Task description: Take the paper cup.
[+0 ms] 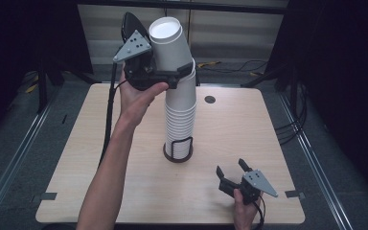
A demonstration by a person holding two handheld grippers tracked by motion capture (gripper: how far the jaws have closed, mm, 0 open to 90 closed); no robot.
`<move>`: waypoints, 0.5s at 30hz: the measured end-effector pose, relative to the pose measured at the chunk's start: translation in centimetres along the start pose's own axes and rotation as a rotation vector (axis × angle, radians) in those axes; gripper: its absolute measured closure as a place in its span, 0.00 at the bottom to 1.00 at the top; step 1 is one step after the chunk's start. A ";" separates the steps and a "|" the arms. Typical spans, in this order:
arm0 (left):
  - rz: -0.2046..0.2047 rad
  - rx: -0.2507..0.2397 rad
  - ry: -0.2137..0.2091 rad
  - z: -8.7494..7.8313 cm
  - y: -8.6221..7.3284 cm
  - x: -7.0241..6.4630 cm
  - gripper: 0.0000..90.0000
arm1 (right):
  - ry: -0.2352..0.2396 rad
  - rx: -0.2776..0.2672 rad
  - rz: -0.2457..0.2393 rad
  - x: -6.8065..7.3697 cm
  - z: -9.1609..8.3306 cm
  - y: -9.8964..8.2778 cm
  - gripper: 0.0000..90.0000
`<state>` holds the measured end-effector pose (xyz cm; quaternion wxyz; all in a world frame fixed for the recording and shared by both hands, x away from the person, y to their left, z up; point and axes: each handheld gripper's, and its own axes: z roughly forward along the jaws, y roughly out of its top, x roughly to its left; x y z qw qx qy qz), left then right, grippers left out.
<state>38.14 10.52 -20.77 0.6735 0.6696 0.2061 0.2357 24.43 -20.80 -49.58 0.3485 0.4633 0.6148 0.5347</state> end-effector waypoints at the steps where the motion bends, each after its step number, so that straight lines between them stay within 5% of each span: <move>1: -0.002 -0.003 0.000 -0.2 0.1 0.1 0.12 | 0.002 0.004 0.001 0.0 0.0 0.0 0.15; 15: -0.066 -0.020 0.044 -2.9 -0.5 2.4 0.12 | -0.003 0.000 -0.001 0.0 0.0 0.0 0.15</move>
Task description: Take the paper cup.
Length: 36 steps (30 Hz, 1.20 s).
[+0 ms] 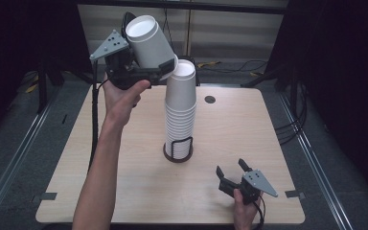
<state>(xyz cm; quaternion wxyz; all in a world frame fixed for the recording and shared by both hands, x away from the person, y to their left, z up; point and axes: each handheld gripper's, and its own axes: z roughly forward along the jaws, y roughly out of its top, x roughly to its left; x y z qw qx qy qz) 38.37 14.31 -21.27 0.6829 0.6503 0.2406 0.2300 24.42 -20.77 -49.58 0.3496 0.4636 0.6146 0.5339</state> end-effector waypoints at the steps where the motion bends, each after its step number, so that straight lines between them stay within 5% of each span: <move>1: -0.004 0.002 0.003 -0.3 -0.1 0.2 0.12 | 0.001 0.000 -0.001 0.0 0.0 0.0 0.15; 16: -0.017 0.024 0.038 -2.7 -1.7 1.5 0.12 | -0.002 -0.002 -0.001 0.0 0.0 0.0 0.15; 36: -0.078 0.101 0.070 -4.4 -7.4 1.2 0.12 | -0.002 -0.004 -0.005 0.1 -0.1 0.0 0.15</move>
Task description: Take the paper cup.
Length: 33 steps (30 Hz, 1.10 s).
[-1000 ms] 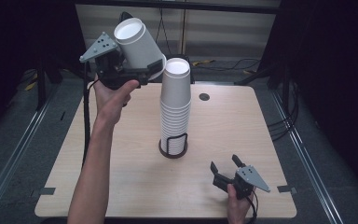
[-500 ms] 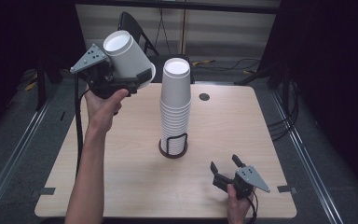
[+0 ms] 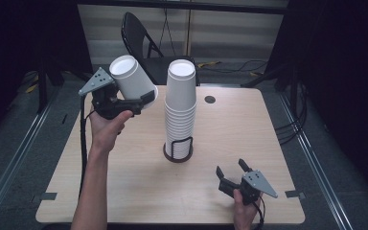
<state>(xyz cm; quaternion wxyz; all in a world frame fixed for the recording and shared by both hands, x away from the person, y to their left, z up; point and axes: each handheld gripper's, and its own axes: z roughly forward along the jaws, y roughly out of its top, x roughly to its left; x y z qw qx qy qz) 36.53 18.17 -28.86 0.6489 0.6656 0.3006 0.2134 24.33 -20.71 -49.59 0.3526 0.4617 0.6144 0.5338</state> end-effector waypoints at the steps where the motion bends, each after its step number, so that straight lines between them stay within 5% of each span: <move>1: 0.001 0.005 0.002 -0.2 -0.5 -0.1 0.12 | 0.000 0.000 0.000 0.0 0.0 0.0 0.15; 13: 0.000 0.056 0.019 -1.3 -3.4 -1.3 0.12 | 0.016 0.027 -0.016 0.2 0.1 0.1 0.15; 22: -0.047 0.106 0.004 -1.2 -6.3 -1.9 0.12 | 0.014 0.072 -0.046 0.8 0.5 0.2 0.16; 28: -0.137 0.102 -0.053 -1.6 -8.2 -2.6 0.12 | 0.028 0.079 -0.053 1.1 0.6 0.2 0.18; 33: -0.163 0.122 -0.071 -1.8 -9.3 -3.1 0.12 | 0.058 0.079 -0.064 1.9 0.7 0.2 0.21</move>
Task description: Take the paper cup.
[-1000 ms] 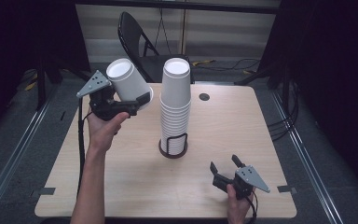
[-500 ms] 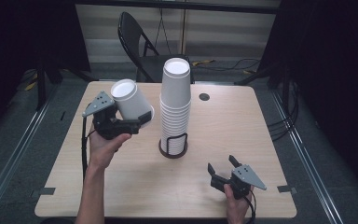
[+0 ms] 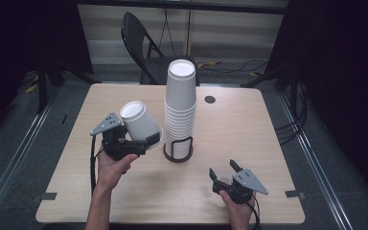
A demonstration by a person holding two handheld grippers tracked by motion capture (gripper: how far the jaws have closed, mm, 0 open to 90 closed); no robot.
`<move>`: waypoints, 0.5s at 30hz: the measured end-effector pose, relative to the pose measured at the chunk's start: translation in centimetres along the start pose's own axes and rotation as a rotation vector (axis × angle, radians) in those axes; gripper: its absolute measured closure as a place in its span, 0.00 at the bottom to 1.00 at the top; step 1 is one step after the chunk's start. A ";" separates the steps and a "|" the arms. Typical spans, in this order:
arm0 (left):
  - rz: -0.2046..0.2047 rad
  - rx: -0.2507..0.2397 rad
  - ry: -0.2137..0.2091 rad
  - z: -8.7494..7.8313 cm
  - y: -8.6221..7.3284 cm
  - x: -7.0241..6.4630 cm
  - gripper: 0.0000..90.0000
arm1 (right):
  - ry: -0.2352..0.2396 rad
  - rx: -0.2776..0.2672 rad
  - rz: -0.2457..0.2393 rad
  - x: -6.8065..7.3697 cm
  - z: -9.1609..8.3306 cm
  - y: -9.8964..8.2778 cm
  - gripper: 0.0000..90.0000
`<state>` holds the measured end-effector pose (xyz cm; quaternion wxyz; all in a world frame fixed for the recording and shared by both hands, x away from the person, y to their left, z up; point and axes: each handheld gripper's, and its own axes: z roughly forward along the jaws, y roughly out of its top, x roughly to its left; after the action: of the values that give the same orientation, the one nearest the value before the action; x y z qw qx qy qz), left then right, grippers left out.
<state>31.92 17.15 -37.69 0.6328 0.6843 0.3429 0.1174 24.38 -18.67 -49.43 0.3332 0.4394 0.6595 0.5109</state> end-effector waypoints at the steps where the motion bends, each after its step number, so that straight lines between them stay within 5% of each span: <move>1: -0.008 0.003 -0.007 0.1 -0.3 0.0 0.12 | 0.004 -0.001 -0.006 0.2 0.1 0.0 0.21; 11: -0.046 0.045 -0.025 0.4 -2.2 -0.1 0.12 | 0.058 -0.028 -0.022 2.8 0.6 0.1 0.31; 15: -0.084 0.057 -0.047 0.6 -3.2 -0.4 0.12 | 0.126 -0.053 -0.011 3.7 0.8 0.1 0.35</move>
<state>30.95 16.26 -40.70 0.6251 0.6897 0.3597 0.0648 23.69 -14.91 -49.53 0.3054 0.3939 0.6677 0.5530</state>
